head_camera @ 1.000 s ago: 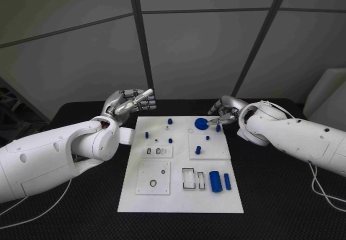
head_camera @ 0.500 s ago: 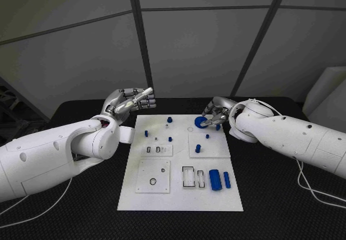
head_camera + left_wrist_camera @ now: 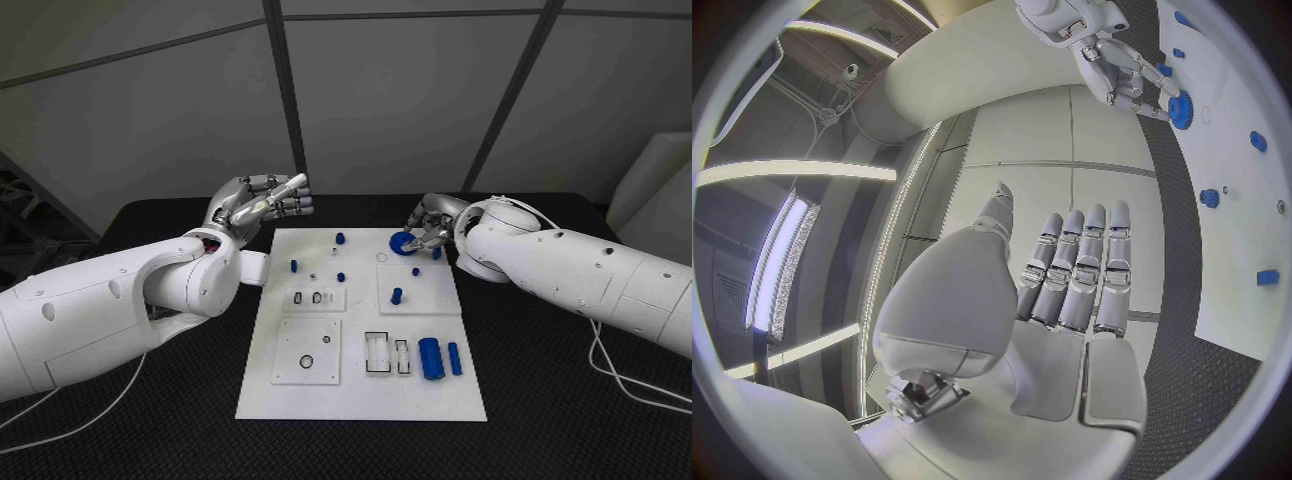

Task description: Assemble the parts on the task board

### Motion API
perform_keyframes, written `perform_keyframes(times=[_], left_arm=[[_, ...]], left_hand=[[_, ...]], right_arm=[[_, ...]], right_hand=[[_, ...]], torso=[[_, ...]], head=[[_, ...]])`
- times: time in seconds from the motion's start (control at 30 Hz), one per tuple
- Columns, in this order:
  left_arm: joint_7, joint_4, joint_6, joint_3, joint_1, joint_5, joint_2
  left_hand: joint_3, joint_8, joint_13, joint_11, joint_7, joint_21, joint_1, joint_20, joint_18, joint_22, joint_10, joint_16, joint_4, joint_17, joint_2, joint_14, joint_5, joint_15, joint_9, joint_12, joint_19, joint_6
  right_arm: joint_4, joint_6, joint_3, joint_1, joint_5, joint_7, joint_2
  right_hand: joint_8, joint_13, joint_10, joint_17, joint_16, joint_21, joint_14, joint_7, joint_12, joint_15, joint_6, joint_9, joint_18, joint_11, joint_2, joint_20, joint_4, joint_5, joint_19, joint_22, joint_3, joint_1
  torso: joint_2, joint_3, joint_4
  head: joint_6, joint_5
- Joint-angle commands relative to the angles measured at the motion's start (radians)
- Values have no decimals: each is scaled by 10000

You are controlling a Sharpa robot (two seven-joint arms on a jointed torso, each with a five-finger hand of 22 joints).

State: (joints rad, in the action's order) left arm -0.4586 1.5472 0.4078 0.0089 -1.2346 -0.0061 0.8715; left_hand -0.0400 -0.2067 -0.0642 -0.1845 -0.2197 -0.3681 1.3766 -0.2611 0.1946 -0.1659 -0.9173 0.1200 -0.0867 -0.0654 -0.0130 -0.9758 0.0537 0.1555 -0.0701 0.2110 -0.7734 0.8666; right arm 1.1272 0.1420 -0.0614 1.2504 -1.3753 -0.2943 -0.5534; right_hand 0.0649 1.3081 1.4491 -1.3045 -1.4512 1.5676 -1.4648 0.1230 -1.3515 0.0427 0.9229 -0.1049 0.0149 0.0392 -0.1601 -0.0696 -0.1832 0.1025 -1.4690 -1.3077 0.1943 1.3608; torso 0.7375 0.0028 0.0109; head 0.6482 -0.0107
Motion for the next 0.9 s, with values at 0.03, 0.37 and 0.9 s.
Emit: perform_keyframes(times=[0.03,0.37,0.9], left_arm=[[-60,-3,-117,11,-16,8,-18],[-54,-20,-133,11,-16,8,-44],[-36,-31,-146,11,-16,8,-47]], left_hand=[[23,58,11,-66,-138,-30,-57,-32,-152,15,-5,-67,58,9,71,-3,31,54,9,-44,-28,-70],[23,58,11,-66,-138,-30,-57,-32,-152,15,-5,-67,58,9,71,-3,31,54,9,-44,-28,-70],[23,58,11,-66,-138,-30,-57,-32,-152,15,-5,-67,58,9,71,-3,31,54,9,-44,-28,-70]], right_arm=[[-74,-140,-3,20,-288,-67,60],[-357,-124,3,18,-634,-61,290],[-300,24,18,14,-1055,-94,323]], right_hand=[[42,491,43,-15,-41,32,-564,19,-35,-69,64,-17,-149,1,18,-71,25,75,-1018,-2631,49,143],[56,565,52,-61,-68,32,-567,12,-90,-67,145,-47,-149,-5,141,-70,138,167,-1018,-2631,135,233],[429,1011,288,-155,-122,32,-574,-198,-520,63,1206,-338,-149,-182,579,31,552,306,-1018,-2631,448,412]], torso=[[9,9,15],[5,9,-2],[3,13,2]], head=[[13,-10],[34,-5],[65,-14]])
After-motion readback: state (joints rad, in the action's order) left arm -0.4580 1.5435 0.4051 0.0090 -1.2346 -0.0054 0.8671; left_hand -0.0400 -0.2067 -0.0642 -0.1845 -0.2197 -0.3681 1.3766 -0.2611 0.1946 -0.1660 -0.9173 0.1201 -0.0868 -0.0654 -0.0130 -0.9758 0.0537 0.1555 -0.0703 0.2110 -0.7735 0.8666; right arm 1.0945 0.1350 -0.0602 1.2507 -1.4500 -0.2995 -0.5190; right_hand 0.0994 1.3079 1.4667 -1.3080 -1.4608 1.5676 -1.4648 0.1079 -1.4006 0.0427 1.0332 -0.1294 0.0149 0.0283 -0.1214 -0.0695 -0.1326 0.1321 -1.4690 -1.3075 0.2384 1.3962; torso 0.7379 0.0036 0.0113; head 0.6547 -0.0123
